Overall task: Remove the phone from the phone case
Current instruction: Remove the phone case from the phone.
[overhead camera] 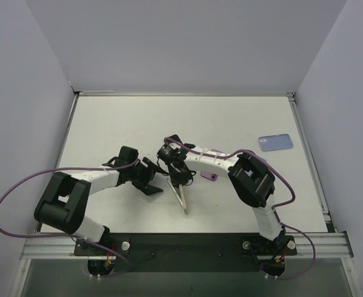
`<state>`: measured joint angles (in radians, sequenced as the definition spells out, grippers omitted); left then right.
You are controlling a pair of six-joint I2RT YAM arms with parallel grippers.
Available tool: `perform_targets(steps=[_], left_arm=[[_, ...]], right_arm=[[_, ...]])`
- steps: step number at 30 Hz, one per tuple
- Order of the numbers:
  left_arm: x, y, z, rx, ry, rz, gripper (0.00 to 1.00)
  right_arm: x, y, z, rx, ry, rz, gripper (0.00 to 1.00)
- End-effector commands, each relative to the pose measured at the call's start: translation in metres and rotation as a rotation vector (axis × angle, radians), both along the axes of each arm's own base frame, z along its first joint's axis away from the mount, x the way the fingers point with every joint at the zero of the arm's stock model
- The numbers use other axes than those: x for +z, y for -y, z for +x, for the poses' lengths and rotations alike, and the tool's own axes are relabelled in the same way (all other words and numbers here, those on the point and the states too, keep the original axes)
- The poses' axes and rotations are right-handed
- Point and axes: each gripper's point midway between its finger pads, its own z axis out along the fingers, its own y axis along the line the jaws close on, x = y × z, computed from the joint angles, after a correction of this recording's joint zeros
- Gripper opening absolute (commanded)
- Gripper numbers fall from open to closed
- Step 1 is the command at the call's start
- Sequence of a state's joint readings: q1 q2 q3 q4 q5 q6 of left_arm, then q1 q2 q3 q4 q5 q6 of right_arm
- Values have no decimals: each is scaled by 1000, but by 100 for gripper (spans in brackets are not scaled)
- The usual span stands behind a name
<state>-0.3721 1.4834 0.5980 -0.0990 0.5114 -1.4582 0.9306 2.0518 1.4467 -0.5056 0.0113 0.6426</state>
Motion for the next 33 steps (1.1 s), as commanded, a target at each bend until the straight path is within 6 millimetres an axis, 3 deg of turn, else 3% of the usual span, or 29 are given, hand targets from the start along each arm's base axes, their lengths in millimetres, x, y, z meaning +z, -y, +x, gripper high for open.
perform_targets(steps=[1,9,13,18,24,27,28,33], left_arm=[[25,17,15,-70,32,-64,76],[16,27,5,-282,-38,-8,75],[11,21,-5,-342,-59,48,71],[4,11,-16,-360,-99,101,45],[9,10,-11,-358,-87,109,24],[14,6,-8,-356,-79,116,10],[15,3,-9,-354,-90,122,0],[36,-26,9,-295,-43,148,0]], right_arm=[[-31,17,9,-27,29,-95,0],[-34,20,14,-33,28,-101,0],[-33,23,17,-48,27,-100,0],[-32,25,22,-55,30,-98,0],[-28,26,26,-63,40,-93,0],[-23,31,30,-81,40,-90,0],[-22,33,31,-86,42,-92,0],[-1,47,47,-127,99,-87,0]])
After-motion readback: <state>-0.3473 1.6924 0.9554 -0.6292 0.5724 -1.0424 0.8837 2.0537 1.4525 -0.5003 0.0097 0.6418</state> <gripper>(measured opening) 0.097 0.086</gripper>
